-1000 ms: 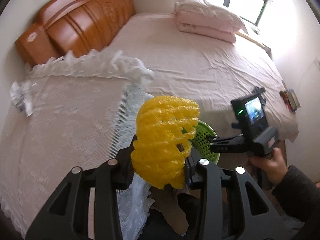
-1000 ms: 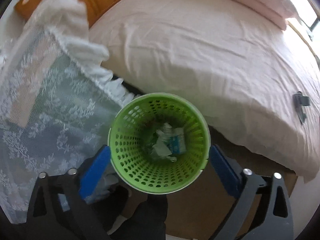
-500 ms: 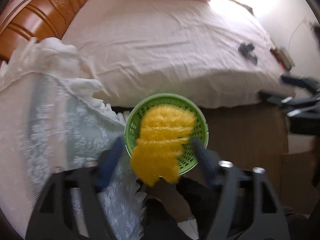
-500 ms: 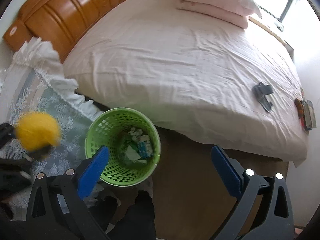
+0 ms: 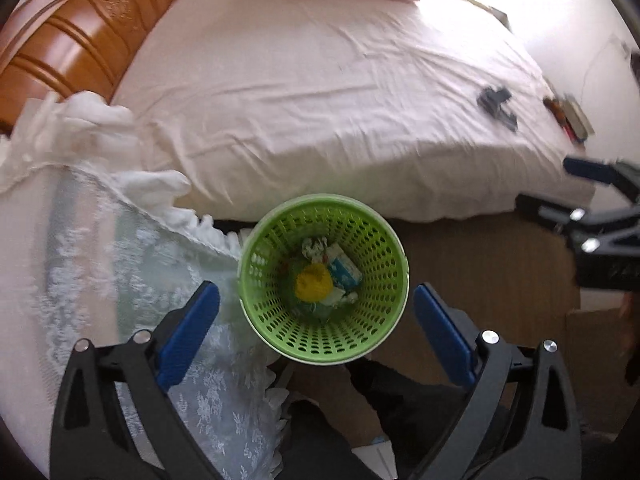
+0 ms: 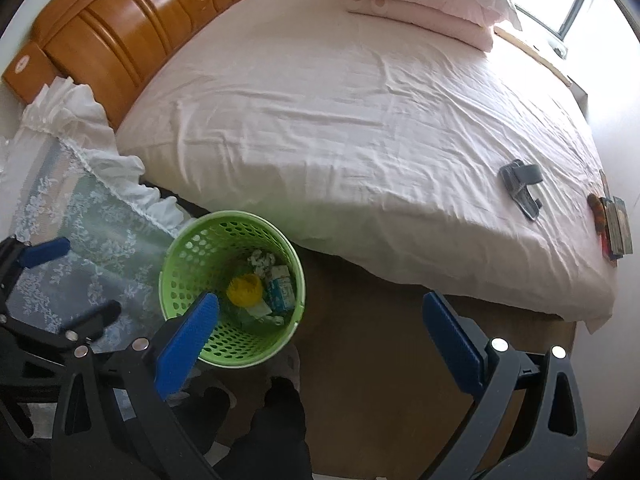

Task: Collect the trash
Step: 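Move the left tool back to the bed and grasp the crumpled white paper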

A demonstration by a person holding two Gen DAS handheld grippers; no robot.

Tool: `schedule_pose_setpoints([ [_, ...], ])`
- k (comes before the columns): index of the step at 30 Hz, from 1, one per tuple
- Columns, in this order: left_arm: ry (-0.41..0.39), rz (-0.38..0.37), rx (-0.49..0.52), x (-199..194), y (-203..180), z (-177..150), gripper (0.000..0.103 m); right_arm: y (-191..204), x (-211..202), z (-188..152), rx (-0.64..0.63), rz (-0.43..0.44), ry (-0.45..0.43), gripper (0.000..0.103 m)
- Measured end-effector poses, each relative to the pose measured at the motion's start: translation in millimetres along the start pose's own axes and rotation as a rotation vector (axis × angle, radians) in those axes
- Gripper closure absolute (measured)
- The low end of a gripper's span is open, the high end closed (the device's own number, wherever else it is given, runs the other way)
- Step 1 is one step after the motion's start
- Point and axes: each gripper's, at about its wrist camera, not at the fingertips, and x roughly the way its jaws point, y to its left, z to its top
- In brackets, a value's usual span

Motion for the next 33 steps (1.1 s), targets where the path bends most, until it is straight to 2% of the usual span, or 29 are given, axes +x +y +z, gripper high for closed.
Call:
schedule_pose_setpoints([
  [6, -0.11, 0.03, -0.095, -57.9, 36.6, 4.5, 0.008, 36.5, -22.6, 27.7, -0.048, 0.061, -0.072, 0.002],
  [12, -0.262, 0.109, -0.254, -137.5, 100.4, -21.3, 0.008, 104.7, -61.1, 60.3, -0.148, 0.174, -0.174, 0.002],
  [15, -0.32, 0.186, -0.359, -171.6, 139.5, -47.4, 0.008, 142.6, -77.0, 71.2, -0.207, 0.233, -0.211, 0.002],
  [17, -0.348, 0.264, -0.433, -191.0, 166.9, -68.7, 0.008, 173.4, -86.8, 76.5, -0.255, 0.278, -0.234, 0.002],
  [23, -0.374, 0.374, -0.605, -221.4, 225.4, -121.3, 0.008, 251.4, -97.7, 83.7, -0.383, 0.369, -0.256, 0.002],
  [27, -0.389, 0.409, -0.697, -232.8, 252.3, -147.6, 0.008, 295.7, -101.0, 79.5, -0.464, 0.407, -0.25, 0.002],
  [33, -0.39, 0.424, -0.785, -235.8, 281.6, -171.6, 0.008, 334.3, -99.0, 75.8, -0.547, 0.431, -0.229, 0.002],
])
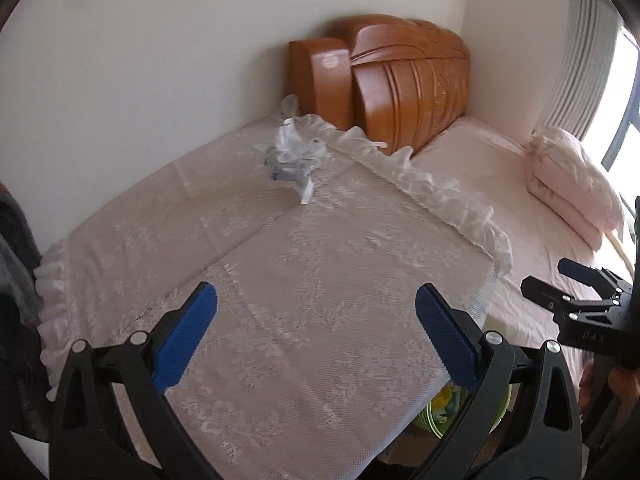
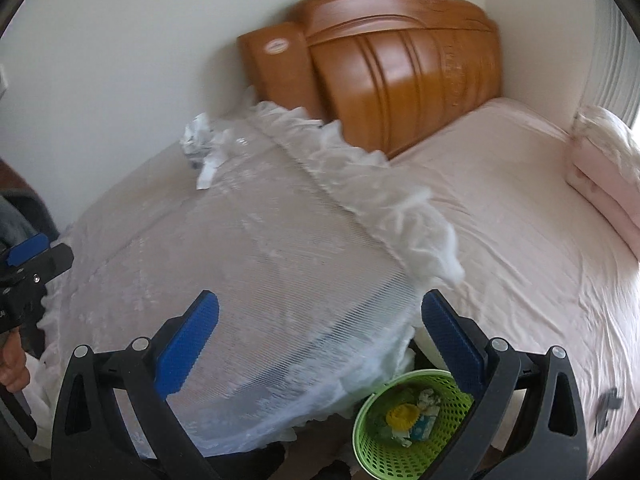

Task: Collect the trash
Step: 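Move the left tool back to the bed and grasp the crumpled white paper, then grasp the clear plastic bottle with the right tool while the left tool holds the paper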

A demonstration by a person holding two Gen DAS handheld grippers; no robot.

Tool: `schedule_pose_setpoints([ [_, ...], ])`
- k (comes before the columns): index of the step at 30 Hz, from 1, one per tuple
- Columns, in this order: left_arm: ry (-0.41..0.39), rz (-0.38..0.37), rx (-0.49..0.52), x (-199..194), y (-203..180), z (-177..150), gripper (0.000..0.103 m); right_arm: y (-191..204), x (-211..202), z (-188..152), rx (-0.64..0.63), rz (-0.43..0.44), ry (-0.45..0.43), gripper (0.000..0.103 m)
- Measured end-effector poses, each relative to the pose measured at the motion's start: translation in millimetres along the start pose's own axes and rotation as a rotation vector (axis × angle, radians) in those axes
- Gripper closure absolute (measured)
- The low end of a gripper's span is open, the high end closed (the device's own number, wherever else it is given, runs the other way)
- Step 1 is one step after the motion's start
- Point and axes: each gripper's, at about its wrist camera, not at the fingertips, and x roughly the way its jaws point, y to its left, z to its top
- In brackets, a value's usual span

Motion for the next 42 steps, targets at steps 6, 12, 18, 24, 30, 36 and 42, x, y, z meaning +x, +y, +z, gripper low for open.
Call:
schedule_pose_setpoints([
  [6, -0.009, -0.019, 0.012, 37.9, 4.7, 22.4, 0.008, 9.4, 9.9, 7.0, -0.025, 0.008, 0.026, 0.002],
  [12, 0.019, 0.037, 0.111, 116.7, 7.8, 59.5, 0.008, 8.8, 12.8, 16.1, -0.021, -0.009, 0.043, 0.002],
  [18, 0.049, 0.089, 0.247, 200.2, 16.4, 104.1, 0.008, 4.6, 18.2, 20.1, 0.041, -0.044, 0.069, 0.002],
  [24, 0.077, 0.085, 0.395, 254.9, 8.0, 122.0, 0.008, 1.0, 25.4, 14.1, 0.081, -0.092, 0.117, 0.002],
  [30, 0.057, 0.079, 0.392, 271.9, 16.7, 124.9, 0.035, -3.0, 34.5, 7.6, 0.114, -0.107, 0.156, 0.002],
  [36, 0.05, 0.044, 0.304, 256.7, 32.9, 119.1, 0.041, 5.7, 43.7, 13.3, 0.095, -0.094, 0.167, 0.002],
  [42, 0.052, 0.051, 0.119, 223.1, 54.5, 101.9, 0.041, 26.1, 58.4, 30.0, -0.004, -0.059, 0.182, 0.002],
])
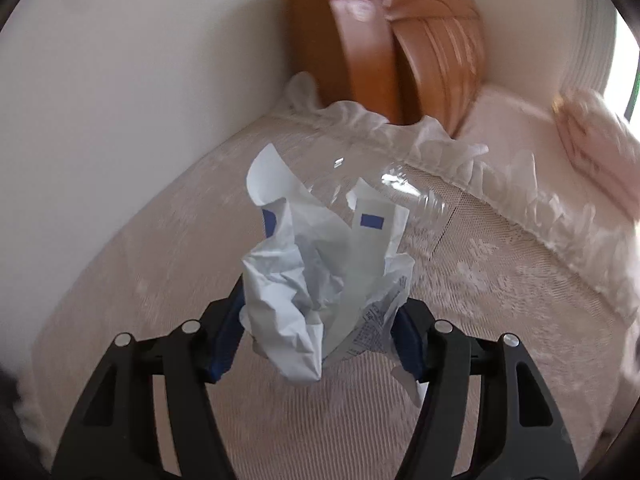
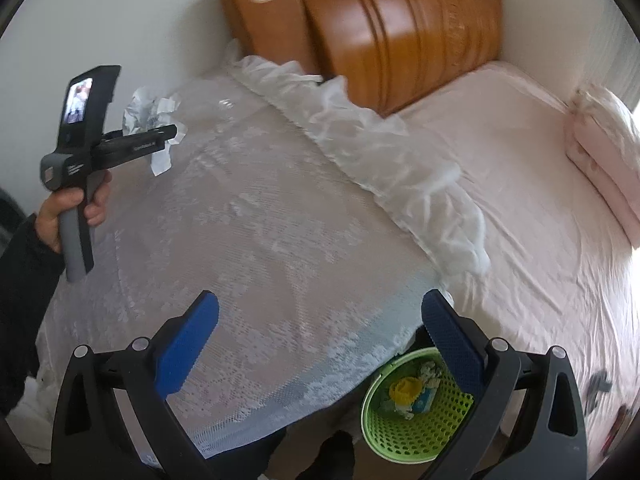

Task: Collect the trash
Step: 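Grasp the clear plastic bottle with the right tool while the left tool holds the paper, then carry the paper and bottle to the wastebasket and open both tools over it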

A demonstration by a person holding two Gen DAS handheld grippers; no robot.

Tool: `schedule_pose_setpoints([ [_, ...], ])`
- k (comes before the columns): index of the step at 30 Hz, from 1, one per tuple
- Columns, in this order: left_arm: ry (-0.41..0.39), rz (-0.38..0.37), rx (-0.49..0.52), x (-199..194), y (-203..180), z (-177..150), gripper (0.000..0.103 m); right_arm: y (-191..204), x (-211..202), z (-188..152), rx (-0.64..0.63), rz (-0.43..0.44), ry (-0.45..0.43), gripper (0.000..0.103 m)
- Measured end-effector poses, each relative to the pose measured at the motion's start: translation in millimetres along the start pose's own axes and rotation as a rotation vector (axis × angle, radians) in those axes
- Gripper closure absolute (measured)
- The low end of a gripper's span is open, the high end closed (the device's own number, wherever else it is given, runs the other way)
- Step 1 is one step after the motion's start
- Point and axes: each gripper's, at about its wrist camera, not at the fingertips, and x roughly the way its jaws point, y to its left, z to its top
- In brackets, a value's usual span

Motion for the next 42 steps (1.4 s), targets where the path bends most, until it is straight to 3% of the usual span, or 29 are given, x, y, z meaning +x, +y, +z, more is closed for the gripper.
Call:
schedule_pose_setpoints([
  [8, -0.009, 0.014, -0.177, -76.5, 23.3, -51.4, 0.041, 59.5, 40.3, 75.8, -0.377, 0.058, -0.024, 0.002],
  [14, 0.03, 0.039, -0.304, -117.9, 45.6, -98.0, 0.041, 114.4, 109.3, 155.2, -0.577, 0.106, 0.008, 0.002],
  [18, 0.047, 0.073, -0.33, -133.2, 55.3, -123.2, 0.041, 148.0, 154.8, 194.7, -0.689, 0.065, 0.047, 0.002],
  [26, 0.087, 0.089, -0.383, -138.7, 70.8, -144.7, 0.041, 176.1, 205.5, 225.7, -0.746, 0.029, 0.117, 0.003],
  [30, 0.09, 0.086, -0.369, -131.6, 70.4, -138.4, 0.041, 176.6, 215.3, 227.6, -0.734, 0.054, 0.137, 0.035],
  [31, 0.087, 0.087, -0.363, -131.0, 70.5, -136.8, 0.041, 174.4, 215.7, 229.6, -0.718, 0.064, 0.141, 0.039],
  [37, 0.065, 0.068, -0.348, -135.0, 68.1, -131.2, 0.041, 168.4, 202.0, 222.6, -0.674, 0.078, 0.117, 0.039],
  [42, 0.056, 0.048, -0.327, -141.3, 61.2, -130.5, 0.041, 156.2, 160.6, 200.6, -0.601, 0.144, 0.062, 0.039],
])
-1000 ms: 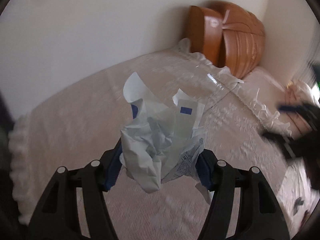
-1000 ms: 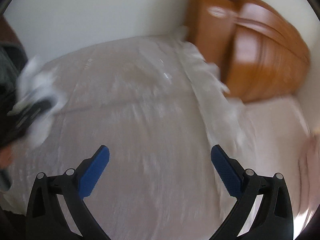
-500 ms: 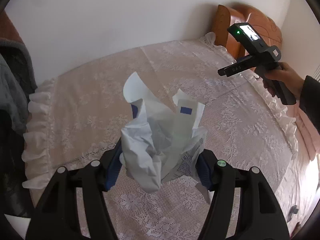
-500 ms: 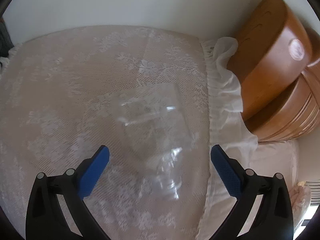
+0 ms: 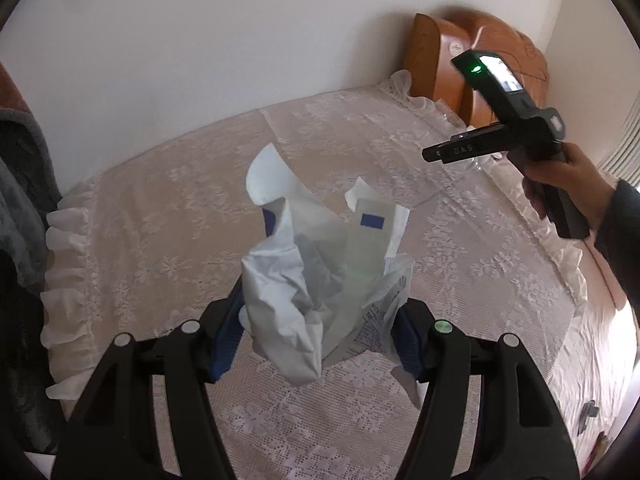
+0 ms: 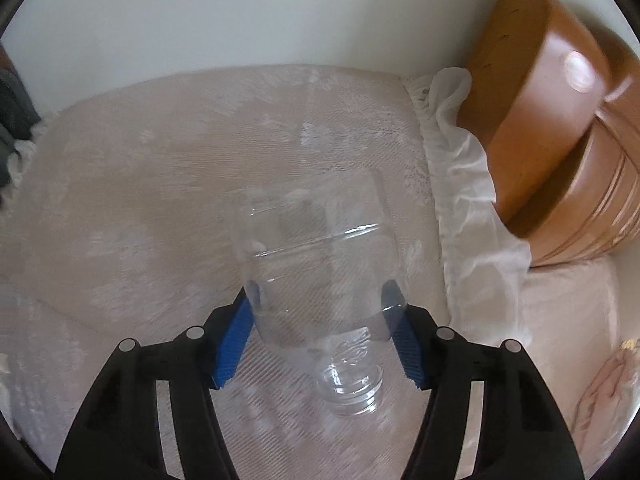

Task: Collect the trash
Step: 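Carry the paper and bottle to the wastebasket and open both tools over it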

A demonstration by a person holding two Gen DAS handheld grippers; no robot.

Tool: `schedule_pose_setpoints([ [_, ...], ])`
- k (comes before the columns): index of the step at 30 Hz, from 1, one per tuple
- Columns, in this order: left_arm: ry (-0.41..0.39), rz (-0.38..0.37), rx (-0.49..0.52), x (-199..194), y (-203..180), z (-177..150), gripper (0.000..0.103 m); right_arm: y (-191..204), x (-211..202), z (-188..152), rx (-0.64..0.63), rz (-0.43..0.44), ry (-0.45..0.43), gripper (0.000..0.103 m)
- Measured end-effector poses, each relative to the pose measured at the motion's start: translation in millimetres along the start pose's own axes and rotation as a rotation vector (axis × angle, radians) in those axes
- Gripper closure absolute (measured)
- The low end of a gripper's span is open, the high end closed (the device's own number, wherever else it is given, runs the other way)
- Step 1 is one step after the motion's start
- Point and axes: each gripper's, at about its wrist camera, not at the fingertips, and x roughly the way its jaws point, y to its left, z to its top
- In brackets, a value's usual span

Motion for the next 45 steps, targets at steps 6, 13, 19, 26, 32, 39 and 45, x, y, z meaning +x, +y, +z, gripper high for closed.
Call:
schedule_pose_setpoints([
  [6, -0.012, -0.043, 0.05, -14.8, -19.9, -2.9, 0.041, 31.3, -83.0, -72.8, 0.154, 0.115, -0.161, 0.039],
  [13, -0.016, -0.116, 0.132, -38.6, -61.4, -19.9, 0.041, 54.2, -162.7, -197.6, 0.331, 0.096, -0.215, 0.039],
  [19, -0.011, -0.207, 0.249, -58.1, -117.8, -39.7, 0.041, 55.8, -207.6, -305.0, 0.526, 0.044, -0.213, 0.039],
  [26, 0.001, -0.352, 0.436, -79.6, -201.8, -66.0, 0.041, 39.5, -251.8, -381.1, 0.672, -0.059, -0.261, 0.039],
  [32, 0.016, -0.436, 0.582, -95.9, -272.0, -90.2, 0.041, 21.1, -289.4, -443.3, 0.793, -0.168, -0.307, 0.039],
  [39, 0.052, -0.481, 0.694, -103.0, -336.2, -124.2, 0.041, -7.0, -311.4, -509.3, 0.905, -0.245, -0.297, 0.039],
  [45, 0.129, -0.495, 0.817, -88.6, -390.8, -170.8, 0.041, -27.0, -314.9, -565.1, 1.023, -0.276, -0.269, 0.039],
])
